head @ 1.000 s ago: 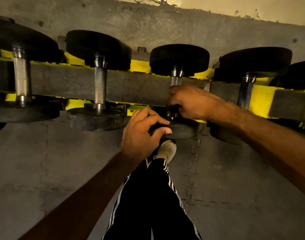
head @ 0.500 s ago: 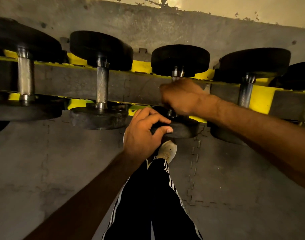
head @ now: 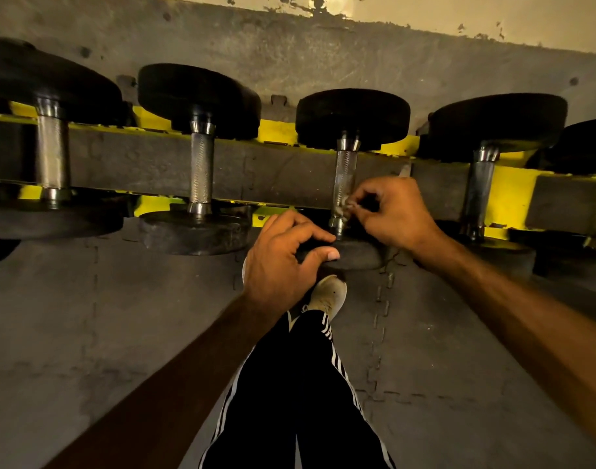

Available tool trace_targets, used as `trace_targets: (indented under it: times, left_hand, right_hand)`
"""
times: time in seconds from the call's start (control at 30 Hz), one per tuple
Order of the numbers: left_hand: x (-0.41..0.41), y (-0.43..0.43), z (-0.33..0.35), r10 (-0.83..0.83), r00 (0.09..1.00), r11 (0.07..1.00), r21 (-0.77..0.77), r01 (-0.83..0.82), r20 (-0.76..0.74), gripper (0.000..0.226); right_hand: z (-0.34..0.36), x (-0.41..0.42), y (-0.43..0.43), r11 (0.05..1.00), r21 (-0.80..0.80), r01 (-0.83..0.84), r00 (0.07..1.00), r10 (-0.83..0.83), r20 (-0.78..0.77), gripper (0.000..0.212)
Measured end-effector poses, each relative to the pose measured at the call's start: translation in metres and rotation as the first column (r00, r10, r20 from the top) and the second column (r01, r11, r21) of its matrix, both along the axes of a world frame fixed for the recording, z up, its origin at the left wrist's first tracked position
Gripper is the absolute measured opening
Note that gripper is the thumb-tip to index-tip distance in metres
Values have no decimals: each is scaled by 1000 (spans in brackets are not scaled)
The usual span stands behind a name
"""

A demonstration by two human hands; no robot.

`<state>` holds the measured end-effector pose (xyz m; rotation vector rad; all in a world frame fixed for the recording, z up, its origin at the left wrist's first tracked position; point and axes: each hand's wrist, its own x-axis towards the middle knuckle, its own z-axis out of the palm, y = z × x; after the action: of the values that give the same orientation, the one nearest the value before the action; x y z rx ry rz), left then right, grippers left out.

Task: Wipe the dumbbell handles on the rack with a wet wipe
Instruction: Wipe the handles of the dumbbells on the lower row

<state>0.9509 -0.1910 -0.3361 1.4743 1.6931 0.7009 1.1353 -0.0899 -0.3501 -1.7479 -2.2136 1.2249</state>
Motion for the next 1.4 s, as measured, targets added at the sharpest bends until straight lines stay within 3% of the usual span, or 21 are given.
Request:
trace_targets:
  times: [0.1,0.17,0.33,0.37,0.43,0.5,0.57,0.63,0.7,0.83,0.9,0.97,1.03,1.1,1.17,1.27,1.33,1.4]
  left_hand:
    - [0,-1,-1,-9,1000,1000,10,9,2,22]
    - [-1,0,-1,-10,1000,1000,3,10,9,21]
    - [-2,1,-1,-24,1000,1000,-4,24,2,20]
    - [-2,1,-1,-24,1000,1000,-3,24,3,21]
    - [-3,2,-1,-28,1000,1000,0,28,4,20]
    - [-3,2,-2,-31,1000,1000,6,31,6,20]
    - [-3,2,-2,-29,1000,1000,11,29,7,20]
    - [-2,2,-2,-24,1000,1000,12,24,8,21]
    - [-1,1,-3,-19,1000,1000,14,18,5,21]
    - [-1,1,-2,-17,1000,1000,7,17,10,19]
    - [-2,1,-2,-20,1000,1000,3,20,9,19]
    - [-2,1,-2,-22,1000,1000,9,22,12,20]
    - [-2,1,-2,-21,1000,1000,13,21,10,22]
    - [-1,0,-2,-12,1000,1000,18,12,12,22]
    - [-1,-1,-3,-4,1000,1000,26,4,16,20]
    - [-2,0,-4,-15,1000,1000,22,15,11,21]
    - [-3,1,-5,-22,1000,1000,21,22,13,21]
    - [-4,1,-6,-23,1000,999,29,22,18,20]
  right_hand:
    - [-12,-6,7,899,-102,426,874,-438,-208,26]
    - [-16,-7,6,829,-222,513,789,-557,-258,27]
    - [-11,10,0,803,-501,322,913,-404,-61,19]
    - [-13,9,4,771,-518,370,876,-475,-82,19]
    - [-19,3,15,656,-552,515,710,-687,-154,24]
    - [-26,-2,19,574,-583,575,595,-782,-183,26]
    - [-29,4,14,598,-608,522,651,-740,-169,20]
    - [-26,15,6,657,-643,394,795,-594,-120,18]
    - [-26,17,8,655,-665,358,833,-546,-91,18]
    - [-32,-2,19,524,-683,509,594,-788,-161,27]
    - [-34,-2,16,491,-712,501,595,-793,-128,27]
    - [-26,7,9,529,-718,453,709,-702,-70,20]
    - [-11,16,3,640,-655,402,812,-580,-69,17]
    - [-2,15,-1,720,-554,417,783,-595,-184,18]
    - [-1,7,-1,733,-458,503,686,-661,-305,22]
    - [-16,-5,0,753,-308,582,679,-658,-326,17]
    - [-22,-3,-3,816,-208,540,748,-578,-326,16]
    - [-16,7,-9,949,-82,304,906,-315,-283,18]
